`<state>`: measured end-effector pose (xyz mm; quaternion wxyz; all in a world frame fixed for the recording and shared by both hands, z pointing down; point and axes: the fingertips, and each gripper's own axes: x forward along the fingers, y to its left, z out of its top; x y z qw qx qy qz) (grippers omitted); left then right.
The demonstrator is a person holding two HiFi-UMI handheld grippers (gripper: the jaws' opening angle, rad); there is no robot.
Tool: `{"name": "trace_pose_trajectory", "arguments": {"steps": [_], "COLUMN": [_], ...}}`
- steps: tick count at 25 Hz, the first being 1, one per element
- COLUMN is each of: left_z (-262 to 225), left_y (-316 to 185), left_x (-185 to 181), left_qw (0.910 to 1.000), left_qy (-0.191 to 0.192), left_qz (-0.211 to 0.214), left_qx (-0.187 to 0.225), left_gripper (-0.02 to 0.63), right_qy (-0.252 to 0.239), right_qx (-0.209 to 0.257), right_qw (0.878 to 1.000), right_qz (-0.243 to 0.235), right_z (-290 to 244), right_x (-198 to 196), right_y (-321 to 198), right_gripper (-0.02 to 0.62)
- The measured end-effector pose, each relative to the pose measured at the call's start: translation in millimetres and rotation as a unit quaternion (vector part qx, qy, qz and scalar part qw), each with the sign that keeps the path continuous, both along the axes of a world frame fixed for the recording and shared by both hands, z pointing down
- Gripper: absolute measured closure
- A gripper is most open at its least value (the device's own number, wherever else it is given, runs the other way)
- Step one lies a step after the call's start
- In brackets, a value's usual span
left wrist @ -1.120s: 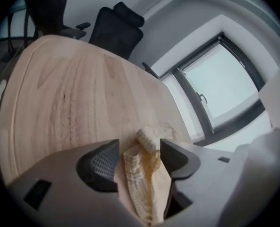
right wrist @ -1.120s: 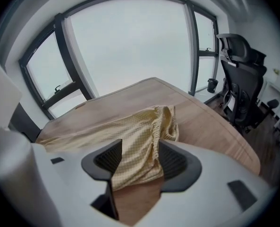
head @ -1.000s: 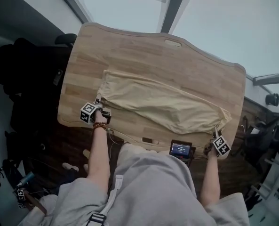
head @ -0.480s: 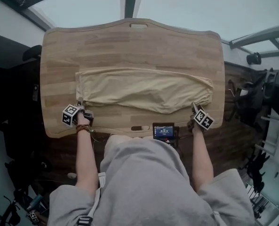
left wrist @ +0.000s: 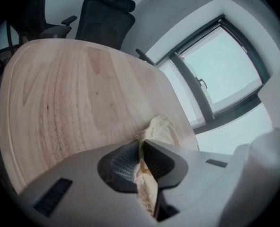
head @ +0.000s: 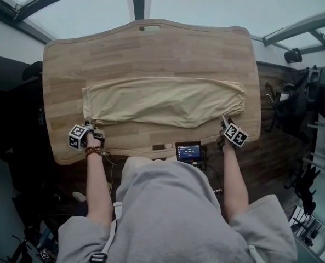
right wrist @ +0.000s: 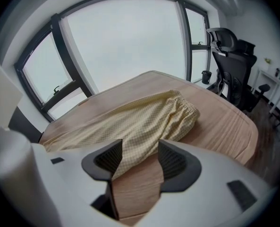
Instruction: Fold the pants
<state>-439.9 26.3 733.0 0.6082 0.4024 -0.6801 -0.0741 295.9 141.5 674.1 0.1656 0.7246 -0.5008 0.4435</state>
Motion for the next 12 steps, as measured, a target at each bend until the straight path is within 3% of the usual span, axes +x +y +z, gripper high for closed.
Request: {"name": "trace_pose_trajectory", "arguments": {"steps": [4, 7, 9, 12], "left_z": [-42.9, -87.4, -112.0, -136.8], "left_y": [-22.0, -48.4, -64.8, -78.2], "left_x": [14.2, 46.0, 87.8, 179.1], "left_qw": [0.9957, 0.9804, 0.9596, 0.9145], "left_qy": [-0.055, -0.118, -0.162, -0.207], "left_qz": [0.049, 0.117, 0.190, 0.307], "left_qx": [0.056, 0.106, 0.130, 0.162], "left_gripper": [0.577, 0.578, 0.578, 0.578], "right_qy": [-0.003, -0.009, -0.016, -0.026], "right_qx": [0.009, 0.021, 0.029, 0.036], "right_qw": [1.000, 1.000, 0.999, 0.999], "right_qz": [0.000, -0.005, -0.010, -0.030], "right_z": [-2.0, -2.2, -1.3, -0.1], "right_x": [12.7, 20.6, 26.5, 33.6], "right_y": [1.5, -7.1, -15.1, -28.2], "right_gripper": [0.357, 0.360, 0.362, 0.364]}}
